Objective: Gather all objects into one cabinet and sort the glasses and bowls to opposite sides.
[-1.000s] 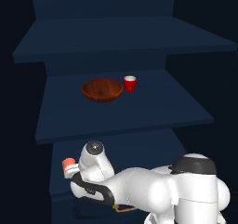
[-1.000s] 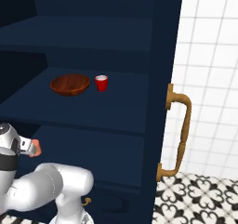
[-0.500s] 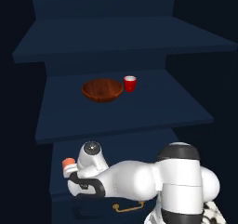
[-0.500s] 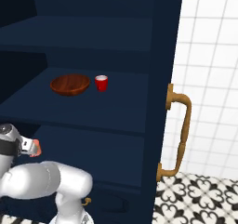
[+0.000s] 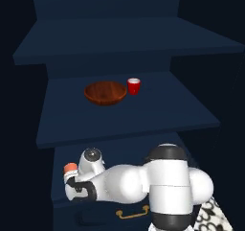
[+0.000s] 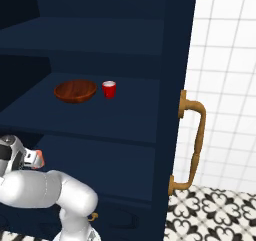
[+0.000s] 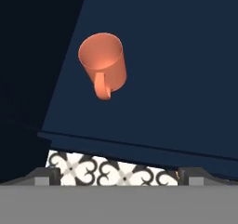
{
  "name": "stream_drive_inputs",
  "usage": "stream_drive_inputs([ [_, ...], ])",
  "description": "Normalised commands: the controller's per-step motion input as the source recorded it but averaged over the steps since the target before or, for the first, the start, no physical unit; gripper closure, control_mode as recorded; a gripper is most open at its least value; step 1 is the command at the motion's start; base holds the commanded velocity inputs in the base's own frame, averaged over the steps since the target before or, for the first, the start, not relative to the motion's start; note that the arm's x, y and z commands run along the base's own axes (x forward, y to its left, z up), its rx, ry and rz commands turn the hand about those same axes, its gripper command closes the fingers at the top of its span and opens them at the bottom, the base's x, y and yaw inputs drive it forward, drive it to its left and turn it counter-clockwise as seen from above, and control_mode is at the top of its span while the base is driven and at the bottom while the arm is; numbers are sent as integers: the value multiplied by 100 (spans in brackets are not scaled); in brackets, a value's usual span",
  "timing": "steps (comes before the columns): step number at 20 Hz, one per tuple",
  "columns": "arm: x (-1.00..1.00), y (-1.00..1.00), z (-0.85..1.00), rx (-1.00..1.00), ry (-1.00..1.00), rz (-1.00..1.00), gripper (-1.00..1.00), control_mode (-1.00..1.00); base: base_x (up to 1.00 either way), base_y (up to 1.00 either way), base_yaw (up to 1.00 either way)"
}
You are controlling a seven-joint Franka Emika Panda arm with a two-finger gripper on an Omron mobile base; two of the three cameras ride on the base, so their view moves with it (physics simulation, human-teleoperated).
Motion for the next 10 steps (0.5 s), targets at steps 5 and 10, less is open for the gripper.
stream_drive_inputs([
  [5, 23, 12, -19, 0, 0, -2, -100, -100, 0, 0, 0],
  [10, 26, 17, -11, 0, 0, -3, -100, -100, 0, 0, 0],
])
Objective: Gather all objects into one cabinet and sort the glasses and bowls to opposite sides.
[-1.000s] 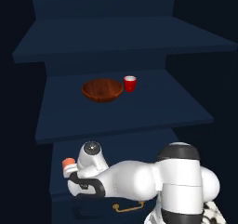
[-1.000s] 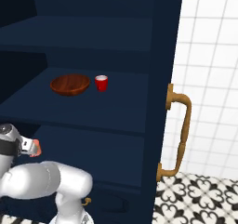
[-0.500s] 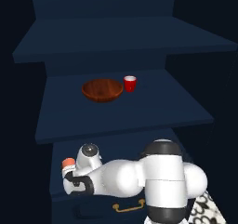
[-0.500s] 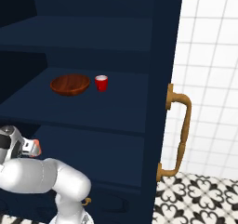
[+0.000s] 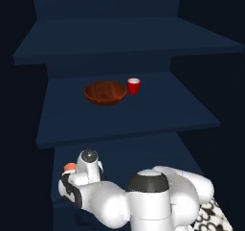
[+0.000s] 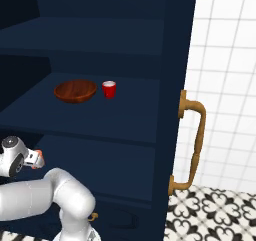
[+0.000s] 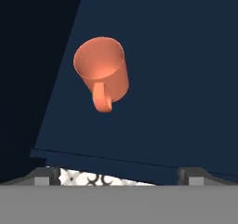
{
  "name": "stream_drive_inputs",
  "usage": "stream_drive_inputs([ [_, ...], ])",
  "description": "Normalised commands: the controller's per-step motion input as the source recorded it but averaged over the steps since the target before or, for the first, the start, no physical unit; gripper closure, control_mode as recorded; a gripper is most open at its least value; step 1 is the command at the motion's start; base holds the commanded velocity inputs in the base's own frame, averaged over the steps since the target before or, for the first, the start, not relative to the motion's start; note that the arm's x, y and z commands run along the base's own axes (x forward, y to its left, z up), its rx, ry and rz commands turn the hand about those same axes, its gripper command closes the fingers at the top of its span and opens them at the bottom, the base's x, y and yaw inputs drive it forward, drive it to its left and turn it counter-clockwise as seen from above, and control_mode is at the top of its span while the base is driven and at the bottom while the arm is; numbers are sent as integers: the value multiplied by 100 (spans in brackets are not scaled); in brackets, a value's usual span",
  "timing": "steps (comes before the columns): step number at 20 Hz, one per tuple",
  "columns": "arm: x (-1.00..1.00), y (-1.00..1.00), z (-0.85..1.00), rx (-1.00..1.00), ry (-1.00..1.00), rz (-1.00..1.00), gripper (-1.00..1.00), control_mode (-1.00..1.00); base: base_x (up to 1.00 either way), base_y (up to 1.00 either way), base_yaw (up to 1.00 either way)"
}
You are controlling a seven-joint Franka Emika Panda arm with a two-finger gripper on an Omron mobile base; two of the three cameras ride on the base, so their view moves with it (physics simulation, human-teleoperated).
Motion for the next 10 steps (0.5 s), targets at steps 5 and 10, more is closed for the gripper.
stream_drive_inputs([
  [5, 19, 17, -15, 0, 0, -2, -100, -100, 0, 0, 0],
  [10, 26, 23, -17, 0, 0, -2, -100, -100, 0, 0, 0],
])
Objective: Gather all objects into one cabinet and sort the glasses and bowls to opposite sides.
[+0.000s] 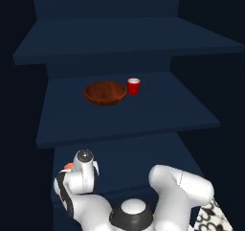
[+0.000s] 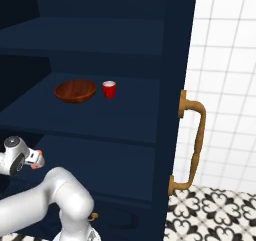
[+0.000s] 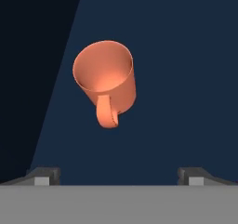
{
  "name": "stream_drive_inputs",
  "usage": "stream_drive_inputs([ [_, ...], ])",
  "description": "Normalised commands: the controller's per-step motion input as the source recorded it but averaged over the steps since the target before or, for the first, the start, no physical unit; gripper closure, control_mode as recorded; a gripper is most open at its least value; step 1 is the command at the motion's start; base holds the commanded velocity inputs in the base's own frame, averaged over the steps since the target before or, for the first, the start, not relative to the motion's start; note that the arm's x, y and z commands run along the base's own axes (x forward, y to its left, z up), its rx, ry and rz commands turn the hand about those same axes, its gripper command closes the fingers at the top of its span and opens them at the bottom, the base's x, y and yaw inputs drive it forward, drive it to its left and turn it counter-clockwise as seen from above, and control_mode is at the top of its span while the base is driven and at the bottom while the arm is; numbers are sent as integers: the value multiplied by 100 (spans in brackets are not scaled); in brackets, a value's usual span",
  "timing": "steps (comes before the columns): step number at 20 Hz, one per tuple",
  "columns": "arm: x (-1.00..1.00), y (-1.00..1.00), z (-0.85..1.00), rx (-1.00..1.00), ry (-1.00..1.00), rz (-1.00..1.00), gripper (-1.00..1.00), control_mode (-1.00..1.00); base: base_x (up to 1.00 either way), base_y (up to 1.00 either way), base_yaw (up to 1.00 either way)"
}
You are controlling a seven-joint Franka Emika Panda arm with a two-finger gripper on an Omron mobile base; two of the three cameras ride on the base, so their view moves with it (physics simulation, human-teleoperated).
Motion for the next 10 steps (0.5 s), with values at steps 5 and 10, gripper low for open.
stream_drive_inputs([
  [5, 30, 23, -19, 0, 5, -4, -100, -100, 0, 0, 0],
  [10, 24, 26, -34, 0, 10, -4, -100, -100, 0, 0, 0],
])
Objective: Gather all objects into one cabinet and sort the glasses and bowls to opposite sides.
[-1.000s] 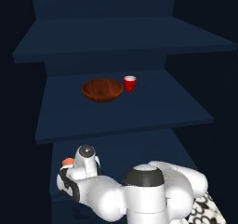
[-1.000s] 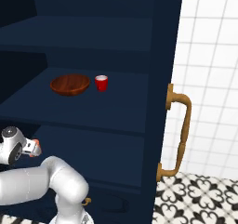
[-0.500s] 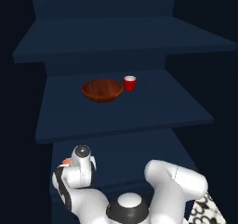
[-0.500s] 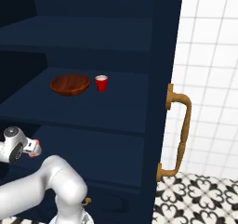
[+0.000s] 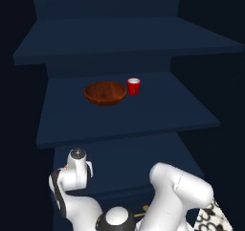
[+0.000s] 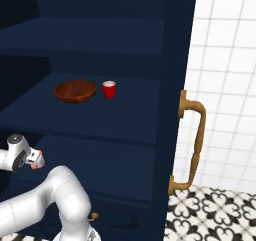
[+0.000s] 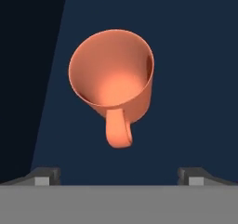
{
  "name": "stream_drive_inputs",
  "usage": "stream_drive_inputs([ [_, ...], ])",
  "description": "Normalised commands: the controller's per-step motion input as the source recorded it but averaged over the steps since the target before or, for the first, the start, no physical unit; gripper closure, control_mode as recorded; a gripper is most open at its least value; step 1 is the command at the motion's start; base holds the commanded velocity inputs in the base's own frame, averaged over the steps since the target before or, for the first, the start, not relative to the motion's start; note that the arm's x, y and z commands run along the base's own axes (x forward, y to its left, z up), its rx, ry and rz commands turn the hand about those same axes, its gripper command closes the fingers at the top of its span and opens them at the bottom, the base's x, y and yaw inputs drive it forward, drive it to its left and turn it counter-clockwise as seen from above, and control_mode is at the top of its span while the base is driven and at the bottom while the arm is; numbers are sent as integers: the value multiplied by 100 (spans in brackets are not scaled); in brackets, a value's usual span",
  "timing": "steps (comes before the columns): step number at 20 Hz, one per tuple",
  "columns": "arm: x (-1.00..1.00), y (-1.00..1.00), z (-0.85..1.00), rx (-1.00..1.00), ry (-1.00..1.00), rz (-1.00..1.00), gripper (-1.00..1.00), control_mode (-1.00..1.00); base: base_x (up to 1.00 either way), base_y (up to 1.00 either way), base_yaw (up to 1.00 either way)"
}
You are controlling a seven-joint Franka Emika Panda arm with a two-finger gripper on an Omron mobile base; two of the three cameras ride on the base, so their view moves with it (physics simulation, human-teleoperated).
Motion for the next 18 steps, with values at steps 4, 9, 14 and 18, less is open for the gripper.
stream_drive_inputs([
  [4, 26, 15, -36, 0, 6, -3, -100, -100, 0, 0, 0],
  [9, 15, 5, -30, 0, 1, -3, -100, -100, 0, 0, 0],
  [14, 14, 0, -24, 0, 0, -2, -100, -100, 0, 0, 0],
  [18, 6, 0, -12, 0, 0, -1, -100, -100, 0, 0, 0],
])
